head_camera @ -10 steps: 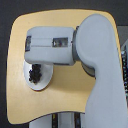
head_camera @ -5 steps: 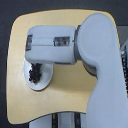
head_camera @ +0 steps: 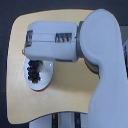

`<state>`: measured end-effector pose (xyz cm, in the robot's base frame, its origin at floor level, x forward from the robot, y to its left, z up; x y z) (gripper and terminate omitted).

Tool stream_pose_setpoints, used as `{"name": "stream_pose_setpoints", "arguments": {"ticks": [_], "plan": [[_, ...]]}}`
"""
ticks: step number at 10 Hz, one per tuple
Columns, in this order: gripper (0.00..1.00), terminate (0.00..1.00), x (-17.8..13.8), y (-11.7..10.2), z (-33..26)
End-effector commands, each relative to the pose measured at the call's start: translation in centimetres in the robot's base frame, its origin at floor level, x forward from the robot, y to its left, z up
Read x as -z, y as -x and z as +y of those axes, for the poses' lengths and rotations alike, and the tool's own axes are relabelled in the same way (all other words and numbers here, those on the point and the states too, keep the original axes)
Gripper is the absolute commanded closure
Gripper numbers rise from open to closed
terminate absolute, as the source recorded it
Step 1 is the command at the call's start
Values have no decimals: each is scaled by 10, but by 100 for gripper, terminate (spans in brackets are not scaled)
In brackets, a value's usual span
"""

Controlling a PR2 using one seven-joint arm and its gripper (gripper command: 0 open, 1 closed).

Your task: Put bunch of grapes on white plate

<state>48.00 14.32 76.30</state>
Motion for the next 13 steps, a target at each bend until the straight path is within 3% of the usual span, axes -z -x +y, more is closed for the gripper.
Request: {"name": "stream_pose_setpoints", "arguments": {"ticks": [1, 4, 9, 13], "plan": [[0, 0, -75, -26, -7], [0, 0, -108, -34, -15], [0, 0, -131, -46, -40], [0, 0, -136, -48, -180]]}}
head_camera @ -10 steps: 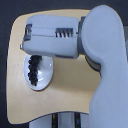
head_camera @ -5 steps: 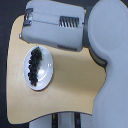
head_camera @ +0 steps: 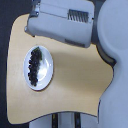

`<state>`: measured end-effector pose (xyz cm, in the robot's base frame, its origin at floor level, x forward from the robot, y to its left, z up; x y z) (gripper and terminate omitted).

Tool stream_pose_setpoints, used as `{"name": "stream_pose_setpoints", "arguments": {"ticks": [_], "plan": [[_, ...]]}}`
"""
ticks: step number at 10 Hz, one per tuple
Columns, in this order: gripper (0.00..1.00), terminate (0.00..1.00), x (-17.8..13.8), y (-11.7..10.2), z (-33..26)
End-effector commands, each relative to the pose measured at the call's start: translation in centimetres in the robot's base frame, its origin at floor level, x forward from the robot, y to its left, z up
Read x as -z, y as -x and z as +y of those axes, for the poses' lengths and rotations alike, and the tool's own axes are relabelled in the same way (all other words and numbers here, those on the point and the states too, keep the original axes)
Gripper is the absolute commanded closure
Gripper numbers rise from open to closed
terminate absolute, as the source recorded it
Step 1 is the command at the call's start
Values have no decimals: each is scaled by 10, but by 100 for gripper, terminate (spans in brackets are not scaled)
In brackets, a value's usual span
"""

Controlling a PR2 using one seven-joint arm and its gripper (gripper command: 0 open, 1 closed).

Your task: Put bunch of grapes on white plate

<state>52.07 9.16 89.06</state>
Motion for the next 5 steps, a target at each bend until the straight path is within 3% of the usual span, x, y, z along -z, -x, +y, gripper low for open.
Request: {"name": "stream_pose_setpoints", "arguments": {"ticks": [1, 5], "plan": [[0, 0, -8, -6, -154], [0, 0, -11, -3, -245]]}}
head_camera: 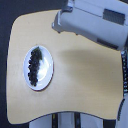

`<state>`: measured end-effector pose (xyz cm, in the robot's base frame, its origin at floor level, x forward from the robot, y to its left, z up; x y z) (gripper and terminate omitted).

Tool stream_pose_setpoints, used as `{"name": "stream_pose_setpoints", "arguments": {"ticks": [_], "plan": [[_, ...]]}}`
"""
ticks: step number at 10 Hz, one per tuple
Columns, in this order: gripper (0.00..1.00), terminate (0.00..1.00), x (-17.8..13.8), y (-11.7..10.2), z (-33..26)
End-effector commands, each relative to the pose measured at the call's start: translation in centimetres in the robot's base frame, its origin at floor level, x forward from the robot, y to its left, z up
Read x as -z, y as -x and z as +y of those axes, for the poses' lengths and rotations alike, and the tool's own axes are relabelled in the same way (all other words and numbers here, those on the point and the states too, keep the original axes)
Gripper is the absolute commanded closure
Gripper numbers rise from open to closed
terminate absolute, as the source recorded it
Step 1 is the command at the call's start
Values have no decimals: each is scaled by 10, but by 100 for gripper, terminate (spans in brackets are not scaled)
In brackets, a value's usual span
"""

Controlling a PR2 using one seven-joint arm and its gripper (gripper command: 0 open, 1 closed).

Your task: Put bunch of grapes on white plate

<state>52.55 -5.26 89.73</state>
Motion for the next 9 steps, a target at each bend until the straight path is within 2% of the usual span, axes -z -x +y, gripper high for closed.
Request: {"name": "stream_pose_setpoints", "arguments": {"ticks": [1, 3, 5, 8, 9], "plan": [[0, 0, -8, -2, -131], [0, 0, -9, -2, -162], [0, 0, -14, -12, -187], [0, 0, -14, -19, -204], [0, 100, -10, -15, -207]]}}
